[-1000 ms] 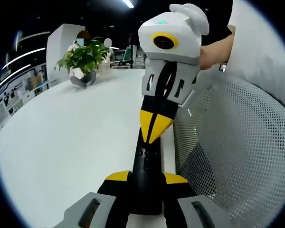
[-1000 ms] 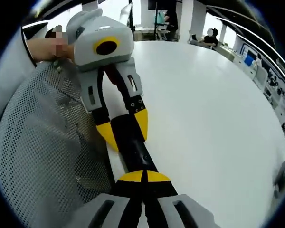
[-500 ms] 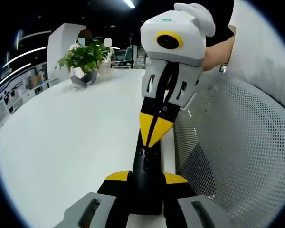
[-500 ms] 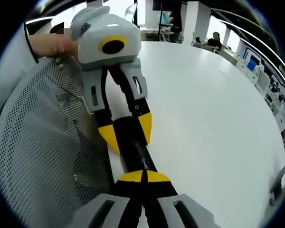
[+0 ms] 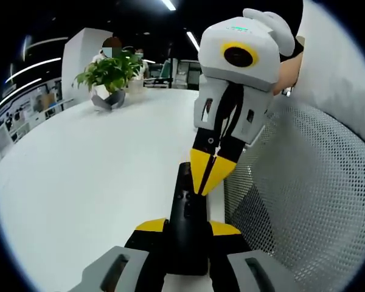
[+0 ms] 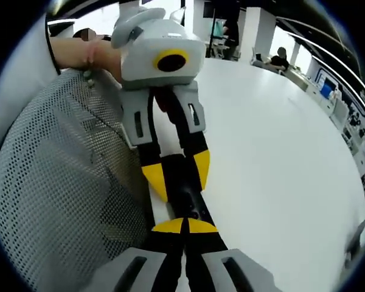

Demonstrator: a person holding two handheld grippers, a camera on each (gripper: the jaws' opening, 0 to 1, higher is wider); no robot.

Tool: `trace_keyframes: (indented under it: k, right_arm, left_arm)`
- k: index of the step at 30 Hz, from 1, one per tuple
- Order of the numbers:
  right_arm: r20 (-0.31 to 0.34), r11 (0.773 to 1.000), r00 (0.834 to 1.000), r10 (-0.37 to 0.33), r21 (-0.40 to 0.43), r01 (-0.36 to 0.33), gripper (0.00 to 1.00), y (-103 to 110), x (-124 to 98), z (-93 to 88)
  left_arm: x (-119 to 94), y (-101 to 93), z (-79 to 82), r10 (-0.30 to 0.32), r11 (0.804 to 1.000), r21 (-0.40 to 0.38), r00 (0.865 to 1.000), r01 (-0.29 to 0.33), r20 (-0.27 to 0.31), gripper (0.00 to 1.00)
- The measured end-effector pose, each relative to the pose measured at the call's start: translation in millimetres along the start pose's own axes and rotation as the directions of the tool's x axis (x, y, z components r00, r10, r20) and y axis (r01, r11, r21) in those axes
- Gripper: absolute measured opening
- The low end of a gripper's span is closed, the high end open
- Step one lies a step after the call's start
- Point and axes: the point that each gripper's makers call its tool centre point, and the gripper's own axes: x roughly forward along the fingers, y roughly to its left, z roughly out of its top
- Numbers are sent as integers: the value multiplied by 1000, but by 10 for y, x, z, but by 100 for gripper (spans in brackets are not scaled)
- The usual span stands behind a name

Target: Press the specified remote control buttons in sequence, fully releasing each button before pressing the next.

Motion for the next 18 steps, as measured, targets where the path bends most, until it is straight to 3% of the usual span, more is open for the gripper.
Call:
trace_keyframes:
  k: [3,5,13,15,17,18]
  right_arm:
    - [-1,1000,1000,11,-16,-11,0,6,1,-4]
    - [-4,997,1000,5,-82,-5,0,18,1,-7]
    - [-18,995,1000,13,-103,-14,0,45,19,-11]
    - [-26,996,999,29,-87,-32,0,115,62,-28]
    - [-36,984,999,-11,-178,5,0,83,46,-15]
    - [-32,984,999,-19,-179,13,0,85,50,-16]
  left_arm:
    - [1,1,-3,0,1000,1,1000,0,-3,24]
    - [2,2,-3,-1,1000,-7,1000,1,-1,24]
    - [4,-3,-3,1,1000,2,1000,-1,-6,24]
    - [1,-5,20,-11,999,-44,1000,11,7,24]
    - [-5,-16,18,-8,1000,-19,1000,8,4,24]
    - [-4,-19,16,-7,1000,-6,1000,7,1,24]
